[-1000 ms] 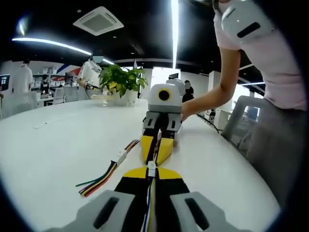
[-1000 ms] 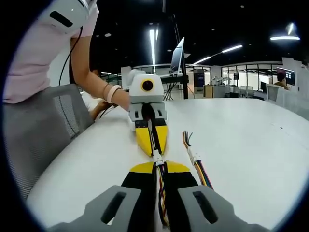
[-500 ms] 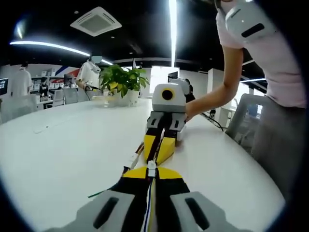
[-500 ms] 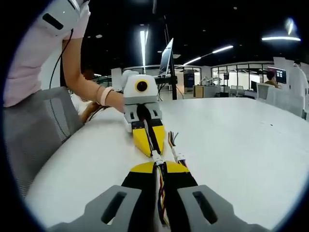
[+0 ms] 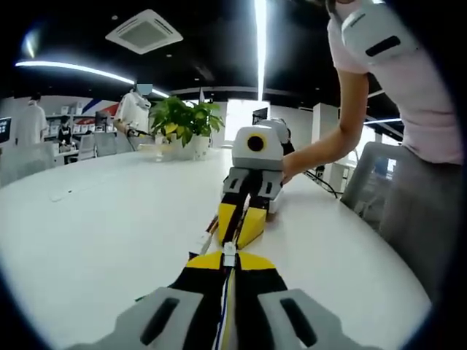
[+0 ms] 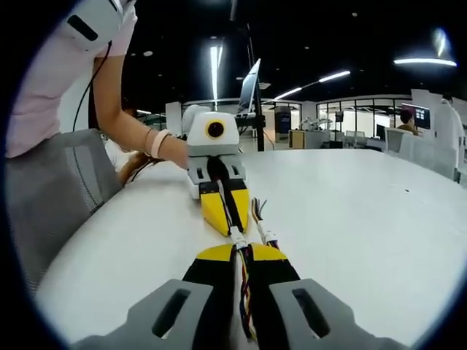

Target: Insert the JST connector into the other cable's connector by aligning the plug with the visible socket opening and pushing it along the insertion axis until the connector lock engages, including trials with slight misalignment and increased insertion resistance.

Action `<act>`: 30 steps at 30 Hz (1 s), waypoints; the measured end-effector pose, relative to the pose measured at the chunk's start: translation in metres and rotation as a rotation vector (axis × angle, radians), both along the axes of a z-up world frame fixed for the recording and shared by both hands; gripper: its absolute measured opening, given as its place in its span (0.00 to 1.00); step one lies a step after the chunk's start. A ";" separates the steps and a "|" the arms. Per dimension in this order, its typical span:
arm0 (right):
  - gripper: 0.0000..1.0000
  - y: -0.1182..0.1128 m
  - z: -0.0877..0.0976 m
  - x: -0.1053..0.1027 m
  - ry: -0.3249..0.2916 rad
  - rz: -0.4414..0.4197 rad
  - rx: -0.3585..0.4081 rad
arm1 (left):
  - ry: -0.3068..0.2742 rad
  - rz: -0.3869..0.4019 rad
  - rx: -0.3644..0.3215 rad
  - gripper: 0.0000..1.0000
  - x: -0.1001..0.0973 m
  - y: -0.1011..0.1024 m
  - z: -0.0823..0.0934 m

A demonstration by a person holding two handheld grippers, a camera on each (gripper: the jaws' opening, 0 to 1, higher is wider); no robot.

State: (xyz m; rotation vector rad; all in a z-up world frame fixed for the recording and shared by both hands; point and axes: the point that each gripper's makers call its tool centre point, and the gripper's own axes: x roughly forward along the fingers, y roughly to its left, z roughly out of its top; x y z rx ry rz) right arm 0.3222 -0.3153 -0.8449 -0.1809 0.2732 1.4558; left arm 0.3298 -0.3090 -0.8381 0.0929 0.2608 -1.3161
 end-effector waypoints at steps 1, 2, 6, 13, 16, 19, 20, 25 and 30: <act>0.04 0.000 0.000 0.000 -0.010 0.002 -0.006 | 0.000 -0.001 0.000 0.00 0.000 0.000 0.000; 0.04 0.000 0.000 0.000 -0.012 0.002 -0.007 | 0.000 -0.001 0.000 0.00 0.001 -0.001 0.000; 0.04 -0.001 0.001 -0.002 -0.021 0.005 -0.022 | 0.003 -0.003 0.009 0.00 -0.002 -0.003 0.000; 0.06 -0.001 0.002 -0.005 -0.020 0.008 -0.032 | 0.004 0.000 0.036 0.01 -0.002 -0.003 -0.002; 0.05 0.000 0.003 -0.005 -0.011 0.003 -0.034 | 0.020 0.016 0.039 0.03 0.001 -0.002 -0.003; 0.05 -0.001 0.003 -0.005 -0.017 0.000 -0.040 | 0.023 0.020 0.044 0.05 0.000 -0.001 -0.004; 0.05 -0.001 0.003 -0.005 -0.016 0.000 -0.042 | 0.023 0.019 0.049 0.05 0.000 -0.002 -0.004; 0.07 -0.003 0.004 -0.007 -0.018 -0.004 -0.062 | 0.013 0.029 0.084 0.08 -0.001 -0.001 -0.004; 0.04 -0.008 0.007 -0.011 -0.043 0.000 -0.105 | 0.018 0.060 0.103 0.08 -0.003 0.001 0.001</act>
